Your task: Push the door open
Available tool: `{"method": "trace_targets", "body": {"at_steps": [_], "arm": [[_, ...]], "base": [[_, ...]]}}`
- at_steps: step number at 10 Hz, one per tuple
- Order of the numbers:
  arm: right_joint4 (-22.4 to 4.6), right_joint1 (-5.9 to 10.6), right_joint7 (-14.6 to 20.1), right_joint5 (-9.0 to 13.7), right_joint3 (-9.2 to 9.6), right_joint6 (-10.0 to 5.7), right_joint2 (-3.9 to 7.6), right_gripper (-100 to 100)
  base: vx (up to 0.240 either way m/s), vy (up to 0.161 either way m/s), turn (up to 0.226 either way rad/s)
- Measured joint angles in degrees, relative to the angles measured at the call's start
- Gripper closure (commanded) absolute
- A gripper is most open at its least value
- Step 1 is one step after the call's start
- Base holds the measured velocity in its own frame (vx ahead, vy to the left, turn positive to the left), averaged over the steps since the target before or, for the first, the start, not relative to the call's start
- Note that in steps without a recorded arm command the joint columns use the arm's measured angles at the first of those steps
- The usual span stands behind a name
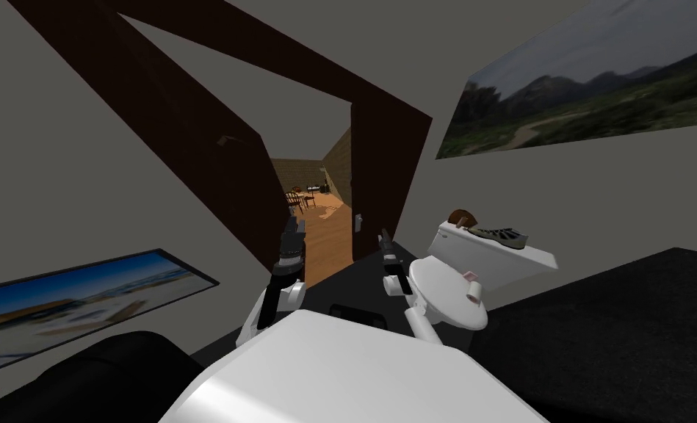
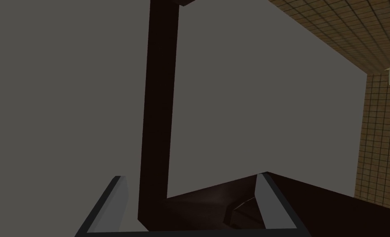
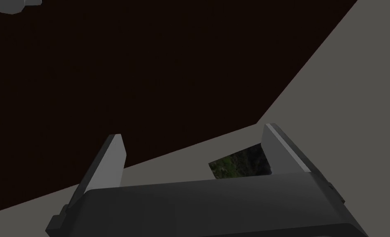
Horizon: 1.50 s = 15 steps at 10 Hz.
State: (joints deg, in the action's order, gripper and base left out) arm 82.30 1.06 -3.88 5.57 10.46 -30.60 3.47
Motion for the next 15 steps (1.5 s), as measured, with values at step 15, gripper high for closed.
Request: {"method": "trace_targets", "body": {"at_steps": [15], "arm": [[-23.19,14.24,2.09,2.57,2.99,1.68,-0.69,-100]], "base": [[0.039,-0.078,0.084]]}}
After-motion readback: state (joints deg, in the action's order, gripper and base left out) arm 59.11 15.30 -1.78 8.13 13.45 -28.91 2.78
